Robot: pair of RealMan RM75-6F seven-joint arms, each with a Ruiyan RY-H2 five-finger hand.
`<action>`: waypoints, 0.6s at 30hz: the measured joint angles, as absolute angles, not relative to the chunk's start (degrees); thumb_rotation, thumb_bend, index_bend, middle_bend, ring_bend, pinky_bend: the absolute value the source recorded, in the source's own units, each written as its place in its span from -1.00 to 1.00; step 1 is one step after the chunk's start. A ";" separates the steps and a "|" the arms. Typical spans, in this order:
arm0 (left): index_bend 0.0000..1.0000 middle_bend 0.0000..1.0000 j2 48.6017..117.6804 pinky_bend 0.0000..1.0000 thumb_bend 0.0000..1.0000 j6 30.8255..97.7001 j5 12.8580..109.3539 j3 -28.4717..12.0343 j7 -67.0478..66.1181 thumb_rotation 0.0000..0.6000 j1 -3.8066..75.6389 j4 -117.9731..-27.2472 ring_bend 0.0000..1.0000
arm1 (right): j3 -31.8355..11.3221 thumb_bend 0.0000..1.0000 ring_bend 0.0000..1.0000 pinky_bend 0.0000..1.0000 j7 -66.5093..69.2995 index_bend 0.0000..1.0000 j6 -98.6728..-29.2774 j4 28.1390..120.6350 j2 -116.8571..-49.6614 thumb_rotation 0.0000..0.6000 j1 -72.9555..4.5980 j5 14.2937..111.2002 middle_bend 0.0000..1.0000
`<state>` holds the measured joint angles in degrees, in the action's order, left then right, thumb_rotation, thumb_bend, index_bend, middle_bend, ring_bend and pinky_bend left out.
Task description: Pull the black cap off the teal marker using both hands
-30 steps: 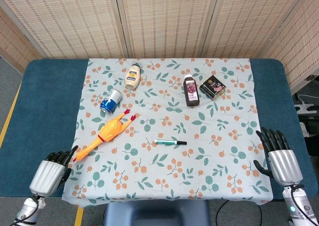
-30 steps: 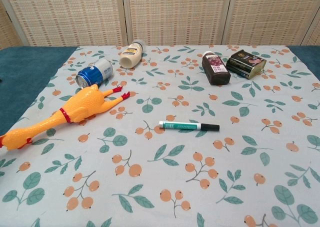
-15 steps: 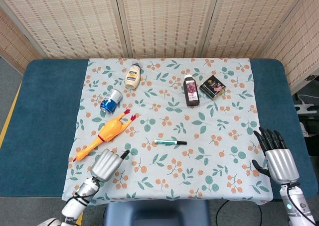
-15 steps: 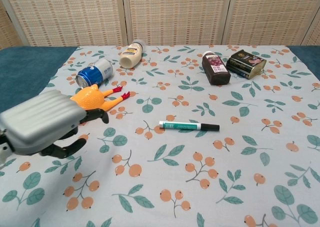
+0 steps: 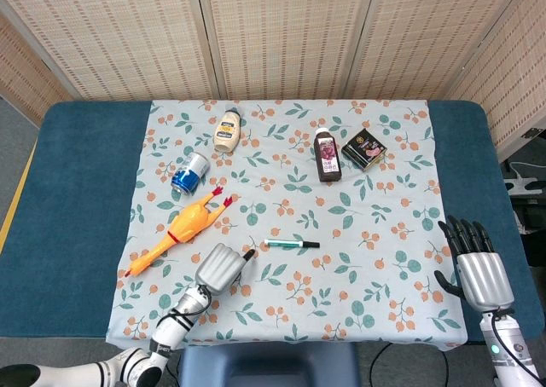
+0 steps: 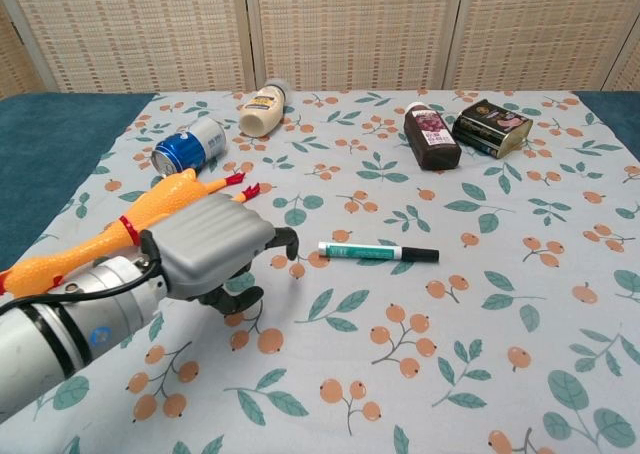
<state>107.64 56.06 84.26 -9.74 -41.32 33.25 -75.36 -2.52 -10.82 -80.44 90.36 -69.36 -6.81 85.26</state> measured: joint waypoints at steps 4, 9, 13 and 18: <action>-0.30 1.00 110.91 1.00 -0.22 57.17 85.03 -10.20 -40.06 1.00 35.20 -71.48 1.00 | -2.56 -0.64 -1.00 -1.00 -10.47 -1.00 -79.34 90.09 -69.40 0.83 -7.13 84.52 -1.00; -0.28 1.00 114.79 1.00 -0.24 57.91 85.71 -10.42 -38.52 1.00 37.47 -65.08 1.00 | -2.59 -0.64 -1.00 -1.00 -10.40 -1.00 -78.47 89.60 -69.56 0.83 -7.44 83.71 -1.00; -0.28 1.00 117.90 1.00 -0.25 58.46 86.10 -10.86 -36.07 1.00 39.61 -59.89 1.00 | -2.73 -0.64 -1.00 -1.00 -10.63 -1.00 -78.17 89.42 -69.66 0.83 -7.54 83.10 -1.00; -0.28 1.00 120.53 1.00 -0.24 59.28 86.39 -11.74 -33.70 1.00 42.21 -54.75 1.00 | -2.91 -0.64 -1.00 -1.00 -10.95 -1.00 -77.59 89.10 -69.75 0.83 -7.71 82.18 -1.00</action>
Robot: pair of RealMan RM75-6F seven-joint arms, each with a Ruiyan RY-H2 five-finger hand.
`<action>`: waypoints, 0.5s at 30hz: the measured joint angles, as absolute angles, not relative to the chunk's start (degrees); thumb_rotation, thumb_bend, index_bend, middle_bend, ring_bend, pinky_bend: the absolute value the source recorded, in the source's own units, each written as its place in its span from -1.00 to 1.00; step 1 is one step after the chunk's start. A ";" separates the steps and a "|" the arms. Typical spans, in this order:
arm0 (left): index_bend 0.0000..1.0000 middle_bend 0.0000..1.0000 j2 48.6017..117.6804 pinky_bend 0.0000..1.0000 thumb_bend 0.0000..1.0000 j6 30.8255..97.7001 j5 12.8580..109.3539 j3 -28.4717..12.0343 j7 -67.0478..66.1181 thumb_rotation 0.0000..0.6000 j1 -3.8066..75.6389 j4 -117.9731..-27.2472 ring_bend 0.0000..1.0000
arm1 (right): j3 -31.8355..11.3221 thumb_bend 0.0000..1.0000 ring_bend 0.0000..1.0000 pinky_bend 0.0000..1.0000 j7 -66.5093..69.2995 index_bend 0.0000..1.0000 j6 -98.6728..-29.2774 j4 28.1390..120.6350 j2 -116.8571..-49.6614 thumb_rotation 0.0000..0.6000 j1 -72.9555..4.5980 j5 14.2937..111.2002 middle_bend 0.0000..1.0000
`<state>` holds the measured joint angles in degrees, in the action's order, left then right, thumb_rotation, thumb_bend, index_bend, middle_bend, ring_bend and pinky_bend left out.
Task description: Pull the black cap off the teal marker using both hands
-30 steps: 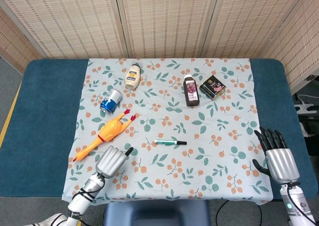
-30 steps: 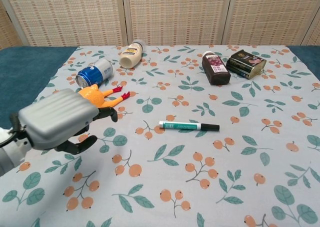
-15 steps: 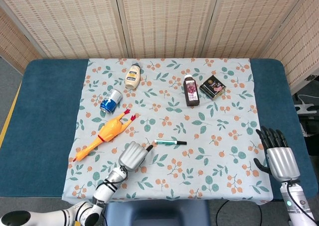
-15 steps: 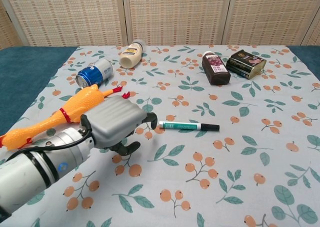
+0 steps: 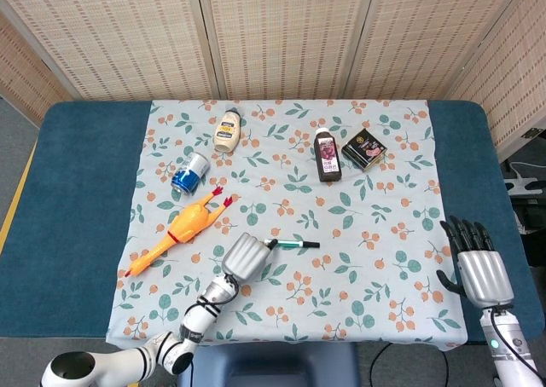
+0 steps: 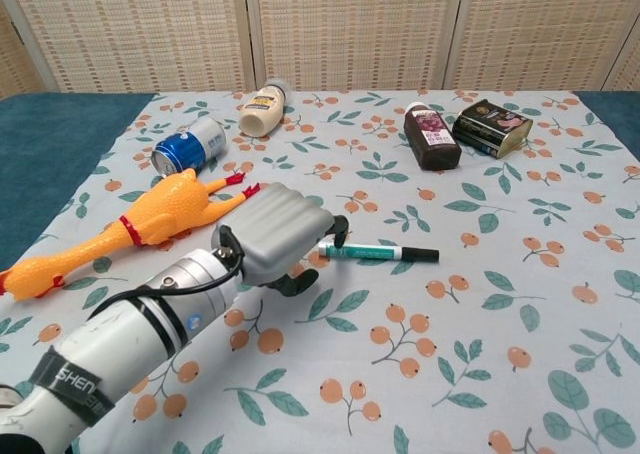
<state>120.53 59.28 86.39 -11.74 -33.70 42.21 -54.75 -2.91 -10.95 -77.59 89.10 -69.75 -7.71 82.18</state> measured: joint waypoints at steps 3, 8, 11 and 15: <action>-0.28 1.00 121.51 1.00 -0.24 59.86 86.43 -12.10 -32.49 1.00 43.34 -52.44 1.00 | -3.06 -0.64 -1.00 -1.00 -11.12 -1.00 -77.27 88.87 -69.78 0.83 -7.81 81.56 -1.00; -0.22 1.00 122.92 1.00 -0.23 59.38 85.95 -12.11 -31.38 1.00 44.67 -48.94 1.00 | -3.18 -0.64 -1.00 -1.00 -11.23 -1.00 -77.11 88.61 -69.86 0.83 -7.92 81.16 -1.00; -0.21 1.00 123.99 1.00 -0.23 59.03 85.63 -12.09 -30.96 1.00 45.44 -46.76 1.00 | -3.17 -0.64 -1.00 -1.00 -11.15 -1.00 -77.09 88.66 -69.79 0.83 -7.92 81.07 -1.00; -0.20 1.00 125.41 1.00 -0.23 59.09 85.42 -11.98 -29.53 1.00 46.60 -43.92 1.00 | -3.14 -0.64 -1.00 -1.00 -11.01 -1.00 -76.96 88.72 -69.67 0.84 -7.93 80.89 -1.00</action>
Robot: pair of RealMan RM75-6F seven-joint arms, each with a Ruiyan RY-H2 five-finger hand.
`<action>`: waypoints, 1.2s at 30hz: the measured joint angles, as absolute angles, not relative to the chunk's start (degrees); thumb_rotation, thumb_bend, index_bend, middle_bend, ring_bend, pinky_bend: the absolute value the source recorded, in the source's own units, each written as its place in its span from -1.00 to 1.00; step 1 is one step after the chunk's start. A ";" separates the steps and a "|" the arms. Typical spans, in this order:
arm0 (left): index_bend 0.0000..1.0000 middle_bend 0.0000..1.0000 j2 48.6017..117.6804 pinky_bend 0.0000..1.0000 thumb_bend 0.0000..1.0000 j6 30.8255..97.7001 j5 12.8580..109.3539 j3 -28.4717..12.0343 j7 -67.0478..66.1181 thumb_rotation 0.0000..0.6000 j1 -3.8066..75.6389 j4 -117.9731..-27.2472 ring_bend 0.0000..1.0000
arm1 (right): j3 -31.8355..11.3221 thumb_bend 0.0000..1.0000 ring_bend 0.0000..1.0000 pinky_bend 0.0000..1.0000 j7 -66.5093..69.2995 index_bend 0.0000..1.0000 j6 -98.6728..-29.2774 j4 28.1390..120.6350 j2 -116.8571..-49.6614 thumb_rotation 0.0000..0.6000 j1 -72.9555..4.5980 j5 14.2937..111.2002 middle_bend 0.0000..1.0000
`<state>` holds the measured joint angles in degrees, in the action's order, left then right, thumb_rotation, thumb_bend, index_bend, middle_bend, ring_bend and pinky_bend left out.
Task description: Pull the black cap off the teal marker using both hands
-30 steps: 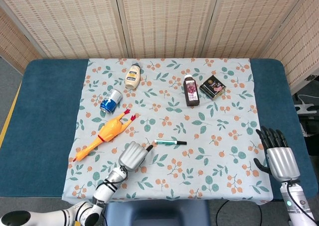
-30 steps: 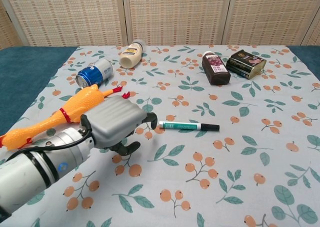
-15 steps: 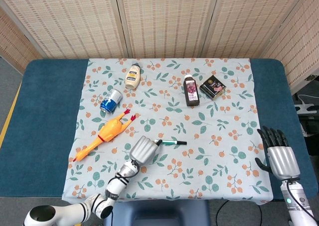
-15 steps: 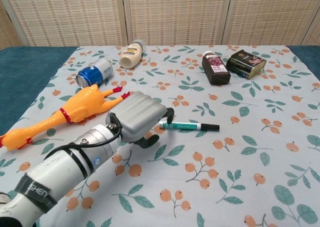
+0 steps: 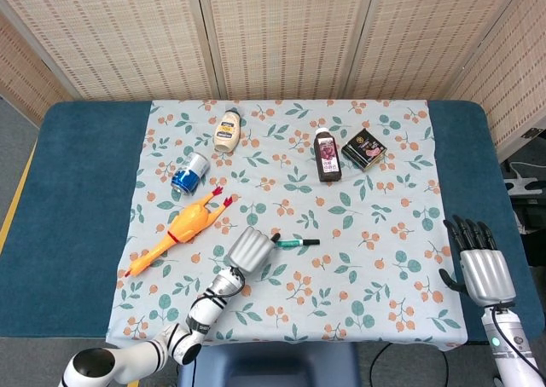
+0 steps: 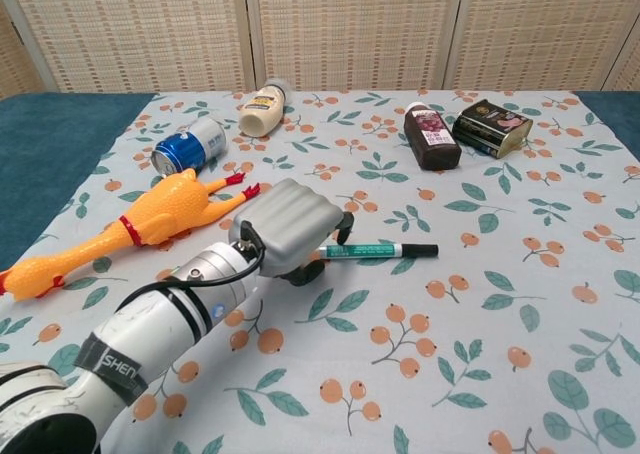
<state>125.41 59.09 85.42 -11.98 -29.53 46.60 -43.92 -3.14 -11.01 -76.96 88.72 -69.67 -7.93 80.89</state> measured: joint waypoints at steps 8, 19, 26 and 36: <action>-0.18 1.00 126.14 1.00 -0.23 59.84 85.11 -11.36 -27.62 1.00 47.37 -42.48 1.00 | -3.07 -0.64 -1.00 -1.00 -11.33 -1.00 -76.78 88.65 -69.65 0.83 -7.98 80.58 -1.00; 0.03 1.00 127.30 1.00 -0.23 60.31 84.42 -11.39 -25.77 1.00 48.32 -39.84 1.00 | -3.10 -0.64 -1.00 -1.00 -11.53 -1.00 -76.64 88.45 -69.80 0.83 -8.07 80.20 -1.00; 0.21 1.00 126.75 1.00 -0.20 61.57 84.78 -10.60 -25.33 1.00 48.15 -40.73 1.00 | -2.93 -0.64 -1.00 -1.00 -11.76 -1.00 -76.47 88.28 -70.01 0.83 -8.16 80.24 -1.00; 0.66 1.00 123.10 1.00 0.01 63.15 83.85 -10.58 -27.27 1.00 46.17 -48.27 1.00 | -2.45 -0.64 -1.00 -1.00 -9.82 -1.00 -73.22 88.06 -71.67 0.83 -9.95 81.30 -1.00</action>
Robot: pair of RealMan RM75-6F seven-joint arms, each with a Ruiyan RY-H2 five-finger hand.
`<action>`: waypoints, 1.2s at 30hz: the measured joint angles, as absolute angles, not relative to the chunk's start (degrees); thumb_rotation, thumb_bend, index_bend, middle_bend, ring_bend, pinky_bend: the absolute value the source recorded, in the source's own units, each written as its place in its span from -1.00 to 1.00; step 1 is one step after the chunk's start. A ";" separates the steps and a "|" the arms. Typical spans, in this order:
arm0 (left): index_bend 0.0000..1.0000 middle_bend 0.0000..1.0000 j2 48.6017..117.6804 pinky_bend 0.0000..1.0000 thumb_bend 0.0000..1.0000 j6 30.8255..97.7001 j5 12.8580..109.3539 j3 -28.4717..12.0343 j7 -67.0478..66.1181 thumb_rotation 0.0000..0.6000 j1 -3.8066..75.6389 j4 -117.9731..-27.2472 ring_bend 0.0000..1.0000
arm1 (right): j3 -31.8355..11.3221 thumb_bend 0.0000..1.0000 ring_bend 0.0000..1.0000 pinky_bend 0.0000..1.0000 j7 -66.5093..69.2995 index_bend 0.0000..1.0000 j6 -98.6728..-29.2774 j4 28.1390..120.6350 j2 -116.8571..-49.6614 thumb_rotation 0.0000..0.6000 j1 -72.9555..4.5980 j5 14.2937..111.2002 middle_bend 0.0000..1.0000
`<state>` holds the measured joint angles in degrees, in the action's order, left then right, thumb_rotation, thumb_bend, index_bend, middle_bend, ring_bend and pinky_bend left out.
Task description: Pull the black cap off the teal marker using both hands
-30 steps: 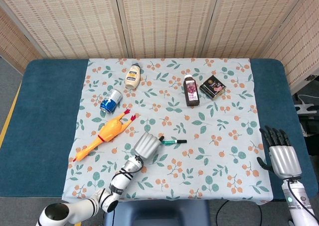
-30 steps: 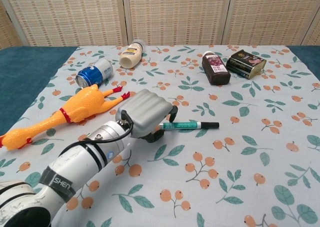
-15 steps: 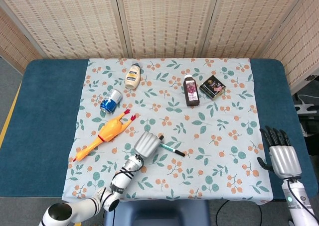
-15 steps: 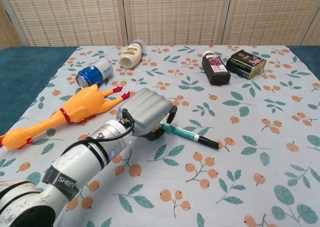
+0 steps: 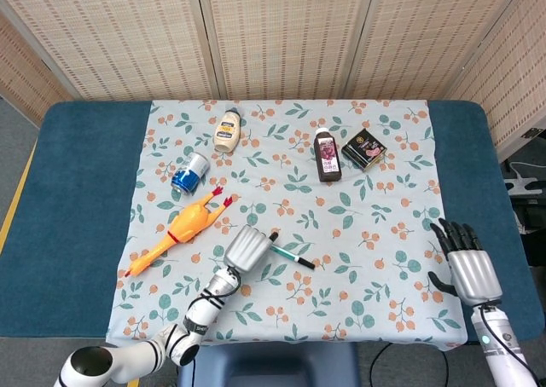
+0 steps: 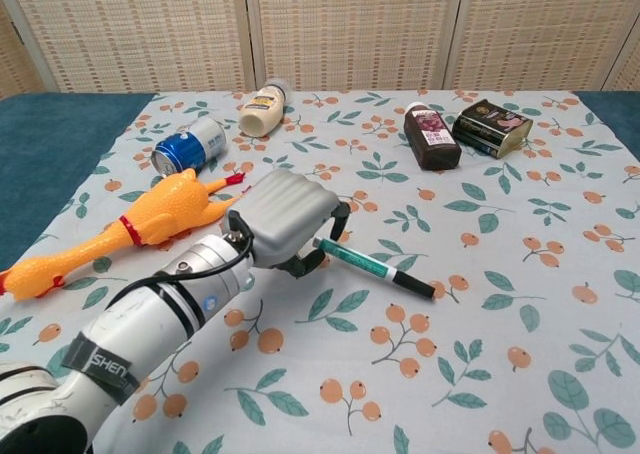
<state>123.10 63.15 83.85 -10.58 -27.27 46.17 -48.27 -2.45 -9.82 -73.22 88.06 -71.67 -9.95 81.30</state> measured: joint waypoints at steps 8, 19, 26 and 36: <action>0.73 1.00 117.46 1.00 0.09 64.48 78.31 -13.44 -36.03 1.00 43.46 -63.30 1.00 | -3.14 -0.64 -1.00 -1.00 -6.73 -0.67 -66.65 88.76 -75.68 0.84 -14.03 80.42 -1.00; 0.73 1.00 113.55 1.00 0.06 65.13 66.94 -16.55 -48.20 1.00 41.37 -76.88 1.00 | -5.21 -0.63 -1.00 -1.00 -2.13 -0.16 -69.19 86.66 -87.51 0.84 -16.59 82.60 -1.00; 0.73 1.00 112.94 1.00 0.04 65.80 63.05 -16.79 -51.31 1.00 41.63 -80.89 1.00 | -8.10 -0.64 -1.00 -1.00 -1.71 -0.16 -72.38 85.17 -92.79 0.83 -18.54 83.57 -1.00; 0.73 1.00 112.95 1.00 0.04 67.16 60.23 -17.08 -53.32 1.00 43.10 -82.81 1.00 | -9.05 -0.64 -1.00 -1.00 -1.79 -0.16 -70.26 83.33 -96.10 0.83 -20.61 80.98 -1.00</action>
<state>112.95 67.16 60.23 -17.08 -53.32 43.10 -82.81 -9.05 -1.79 -70.26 83.33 -96.10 -20.61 80.98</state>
